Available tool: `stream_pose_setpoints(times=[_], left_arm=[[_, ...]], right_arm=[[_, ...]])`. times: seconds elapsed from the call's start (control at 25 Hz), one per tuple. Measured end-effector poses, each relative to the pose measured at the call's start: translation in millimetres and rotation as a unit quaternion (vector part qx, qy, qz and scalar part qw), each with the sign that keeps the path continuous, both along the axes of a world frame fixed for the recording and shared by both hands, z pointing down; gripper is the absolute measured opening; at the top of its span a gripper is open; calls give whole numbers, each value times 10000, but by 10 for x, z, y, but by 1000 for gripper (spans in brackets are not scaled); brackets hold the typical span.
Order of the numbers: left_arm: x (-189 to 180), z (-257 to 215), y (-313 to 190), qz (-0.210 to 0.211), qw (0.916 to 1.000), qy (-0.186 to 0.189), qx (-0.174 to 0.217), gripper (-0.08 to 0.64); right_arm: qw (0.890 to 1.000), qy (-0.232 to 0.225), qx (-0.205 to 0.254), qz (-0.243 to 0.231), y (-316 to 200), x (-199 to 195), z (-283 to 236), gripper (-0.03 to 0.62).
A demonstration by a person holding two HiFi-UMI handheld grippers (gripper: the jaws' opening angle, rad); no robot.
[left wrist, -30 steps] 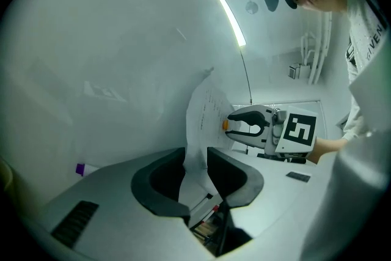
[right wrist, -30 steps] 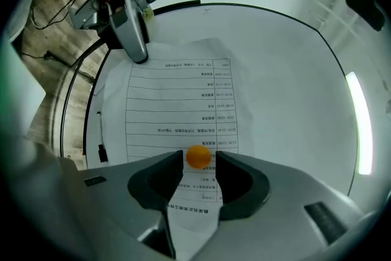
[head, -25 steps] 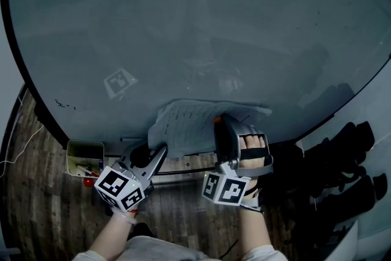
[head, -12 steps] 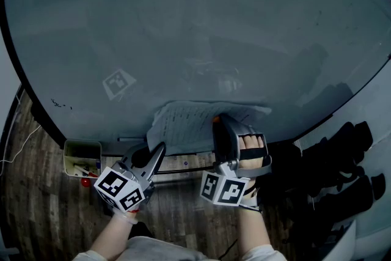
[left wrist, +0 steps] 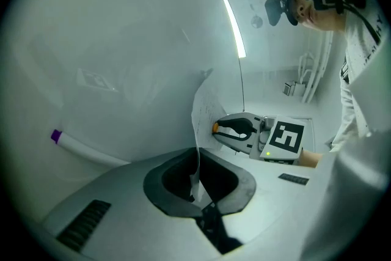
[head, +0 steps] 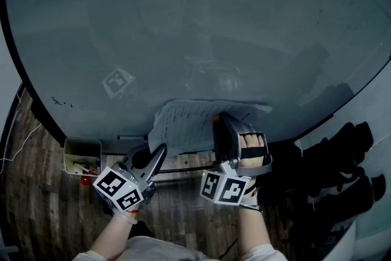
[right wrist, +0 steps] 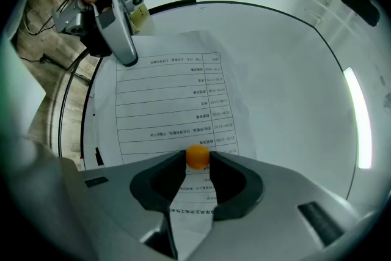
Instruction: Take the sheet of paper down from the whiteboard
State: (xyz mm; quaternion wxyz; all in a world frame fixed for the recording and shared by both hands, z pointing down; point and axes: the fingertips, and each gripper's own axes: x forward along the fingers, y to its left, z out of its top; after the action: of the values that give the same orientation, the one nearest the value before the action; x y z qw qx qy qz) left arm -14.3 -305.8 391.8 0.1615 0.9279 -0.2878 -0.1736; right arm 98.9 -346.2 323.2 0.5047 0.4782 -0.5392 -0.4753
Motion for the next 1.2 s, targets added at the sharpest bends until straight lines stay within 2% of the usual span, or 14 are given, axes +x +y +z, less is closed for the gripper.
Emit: stream_pose_setpoints(times=[0.32, 0.76, 1.2], left_arm=[[-18, 98, 36, -31, 9999, 13, -110, 15], [-14, 220, 162, 144, 9993, 165, -314, 15], [-54, 467, 329, 203, 9977, 181, -627, 15]], right_arm=[[9999, -69, 98, -91, 56, -45, -86, 133], [9996, -141, 219, -91, 72, -39, -270, 133], [9996, -100, 234, -137, 73, -130, -333, 133]])
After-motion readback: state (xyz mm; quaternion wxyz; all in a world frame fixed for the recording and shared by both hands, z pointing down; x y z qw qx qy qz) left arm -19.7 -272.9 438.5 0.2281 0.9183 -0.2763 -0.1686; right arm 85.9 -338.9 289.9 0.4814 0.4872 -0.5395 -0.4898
